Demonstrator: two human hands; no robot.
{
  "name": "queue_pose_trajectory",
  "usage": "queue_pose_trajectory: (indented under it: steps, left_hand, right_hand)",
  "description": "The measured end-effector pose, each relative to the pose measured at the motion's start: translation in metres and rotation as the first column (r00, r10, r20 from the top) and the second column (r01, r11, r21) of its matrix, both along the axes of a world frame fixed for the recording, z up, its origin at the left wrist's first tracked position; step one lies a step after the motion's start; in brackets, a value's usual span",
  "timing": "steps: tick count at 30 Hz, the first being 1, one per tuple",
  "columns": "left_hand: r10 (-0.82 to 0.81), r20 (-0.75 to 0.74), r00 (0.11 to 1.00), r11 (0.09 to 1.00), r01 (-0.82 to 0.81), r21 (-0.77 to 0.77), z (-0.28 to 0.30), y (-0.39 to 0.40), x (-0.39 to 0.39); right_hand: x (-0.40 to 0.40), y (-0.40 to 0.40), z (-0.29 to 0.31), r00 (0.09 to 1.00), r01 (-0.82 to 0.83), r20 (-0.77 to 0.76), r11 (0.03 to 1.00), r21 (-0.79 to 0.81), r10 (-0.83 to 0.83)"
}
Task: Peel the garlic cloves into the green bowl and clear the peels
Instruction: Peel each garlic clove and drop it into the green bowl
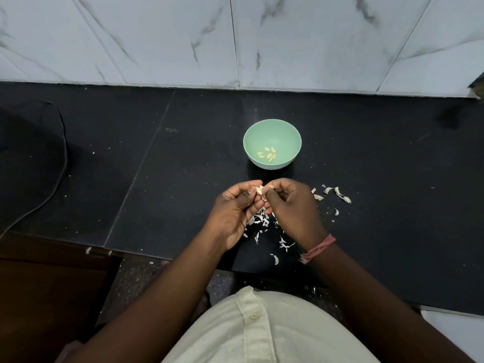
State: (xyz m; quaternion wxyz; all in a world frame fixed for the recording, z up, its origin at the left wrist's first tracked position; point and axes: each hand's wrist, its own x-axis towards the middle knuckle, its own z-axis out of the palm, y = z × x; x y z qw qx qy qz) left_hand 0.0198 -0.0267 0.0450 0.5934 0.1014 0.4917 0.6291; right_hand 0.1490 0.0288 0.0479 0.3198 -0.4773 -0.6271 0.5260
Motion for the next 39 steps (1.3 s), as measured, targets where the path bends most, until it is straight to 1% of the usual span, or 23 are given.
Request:
queue_pose_trajectory:
  steps: [4,6,8,12,15,17,21,24,27,31,35,39]
  left_hand:
    - [-0.005,-0.096,0.995,1.0,0.007,0.012,-0.003,0.0,0.0]
    - [-0.012,-0.12,0.993,1.0,0.015,0.025,-0.004,0.0,0.001]
    - [-0.025,-0.118,0.993,0.999,0.03,0.036,-0.004,0.0,0.001]
    - [-0.059,-0.079,0.995,0.997,0.063,0.051,-0.002,0.001,0.006]
    - [-0.062,-0.083,0.995,0.997,0.065,0.03,-0.003,0.003,0.007]
    - [-0.061,-0.082,0.995,0.998,0.061,0.007,-0.004,0.002,0.006]
    - [-0.073,-0.085,0.994,0.997,0.074,0.009,-0.003,0.001,0.006]
    - [-0.088,-0.063,0.994,0.995,0.09,0.033,-0.001,0.002,0.005]
    - [-0.071,-0.062,0.996,0.996,0.073,0.041,-0.004,0.002,0.003]
    - [-0.057,-0.06,0.997,0.998,0.058,0.028,-0.009,-0.001,0.0]
    - [-0.044,-0.104,0.994,0.998,0.048,0.036,-0.01,-0.002,-0.002]
    - [-0.024,-0.146,0.989,0.999,0.029,0.031,-0.011,-0.002,-0.002]
  right_hand:
    - [-0.004,-0.005,0.001,0.995,0.003,0.095,0.996,0.087,-0.012]
    - [-0.005,-0.005,0.001,0.993,0.0,0.119,0.994,0.106,-0.013]
    - [-0.005,-0.003,-0.001,0.993,0.0,0.118,0.995,0.105,-0.013]
    - [-0.004,-0.001,-0.006,0.974,0.017,0.214,0.971,0.239,-0.069]
    - [-0.004,-0.001,-0.009,0.971,0.023,0.226,0.965,0.262,-0.085]
    - [-0.004,-0.002,-0.011,0.972,0.037,0.216,0.963,0.266,-0.097]
    - [-0.004,-0.002,-0.015,0.975,0.051,0.196,0.964,0.262,-0.105]
    - [-0.004,-0.002,-0.016,0.97,0.032,0.219,0.952,0.304,-0.103]
    - [-0.003,-0.005,-0.014,0.963,0.01,0.245,0.93,0.368,-0.108]
    - [-0.004,-0.007,-0.016,0.969,0.008,0.224,0.918,0.396,-0.105]
    - [-0.003,-0.001,-0.019,0.985,0.053,0.138,0.94,0.338,-0.105]
    - [-0.004,0.002,-0.021,0.985,0.125,0.084,0.956,0.265,-0.152]
